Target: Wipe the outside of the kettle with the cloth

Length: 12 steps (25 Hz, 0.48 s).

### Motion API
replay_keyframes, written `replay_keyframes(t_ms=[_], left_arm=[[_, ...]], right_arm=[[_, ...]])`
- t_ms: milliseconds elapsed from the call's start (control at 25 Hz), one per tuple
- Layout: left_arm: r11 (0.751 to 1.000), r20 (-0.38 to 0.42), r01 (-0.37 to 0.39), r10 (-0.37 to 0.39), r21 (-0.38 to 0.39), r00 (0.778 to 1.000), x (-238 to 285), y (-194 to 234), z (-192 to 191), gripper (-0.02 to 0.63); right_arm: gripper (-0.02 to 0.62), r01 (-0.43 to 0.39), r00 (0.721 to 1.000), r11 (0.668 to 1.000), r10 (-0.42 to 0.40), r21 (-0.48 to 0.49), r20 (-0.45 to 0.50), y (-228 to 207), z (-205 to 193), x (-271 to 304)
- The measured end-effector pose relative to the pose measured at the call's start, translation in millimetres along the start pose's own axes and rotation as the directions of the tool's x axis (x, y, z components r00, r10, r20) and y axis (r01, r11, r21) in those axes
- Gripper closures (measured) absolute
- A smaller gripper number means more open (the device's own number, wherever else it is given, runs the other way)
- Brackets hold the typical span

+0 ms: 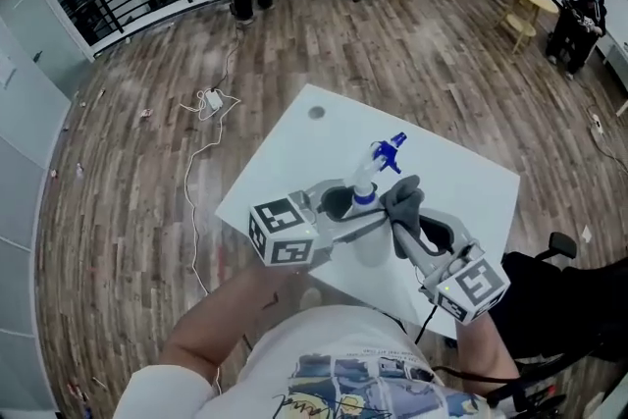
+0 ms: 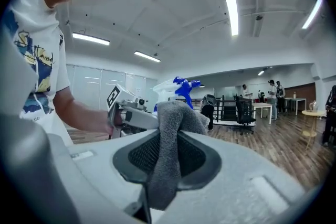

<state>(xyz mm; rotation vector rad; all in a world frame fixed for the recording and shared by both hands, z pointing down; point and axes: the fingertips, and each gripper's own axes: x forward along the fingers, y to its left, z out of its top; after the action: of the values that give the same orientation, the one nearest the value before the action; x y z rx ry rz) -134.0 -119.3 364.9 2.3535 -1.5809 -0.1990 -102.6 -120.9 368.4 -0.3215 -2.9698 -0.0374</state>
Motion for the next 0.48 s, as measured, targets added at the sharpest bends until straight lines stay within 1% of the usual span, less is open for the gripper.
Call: replay_keyframes(t_ms=[120,200,320,480], left_arm=[[0.999,0.052,0.026,-0.024,-0.037,0.998,-6.1,-1.9,13.0,0.396],[0.998,0.075,0.041,-0.038,-0.046,0.996,-9.2,-3.9,21.6,0.396],[0.998,0.09,0.044,-0.039,-0.055,0.995,-11.3,-1.3,29.8,0.396],[0.996,0.108,0.047,-0.038,-0.075,0.993,-27.0,15.6,50.8,0.396]], right_arm=[[0.517,0.023,0.999,1.0,-0.023,0.006,-0.039,6.7,-14.6,-3.1],[0.517,0.036,0.997,0.999,-0.036,0.004,-0.062,12.6,-26.9,-6.5],[0.517,0.057,0.994,0.998,-0.055,0.021,-0.096,15.6,-49.5,-11.0],[0.517,0.11,0.976,0.993,-0.099,0.044,-0.193,19.7,-80.6,-0.5]])
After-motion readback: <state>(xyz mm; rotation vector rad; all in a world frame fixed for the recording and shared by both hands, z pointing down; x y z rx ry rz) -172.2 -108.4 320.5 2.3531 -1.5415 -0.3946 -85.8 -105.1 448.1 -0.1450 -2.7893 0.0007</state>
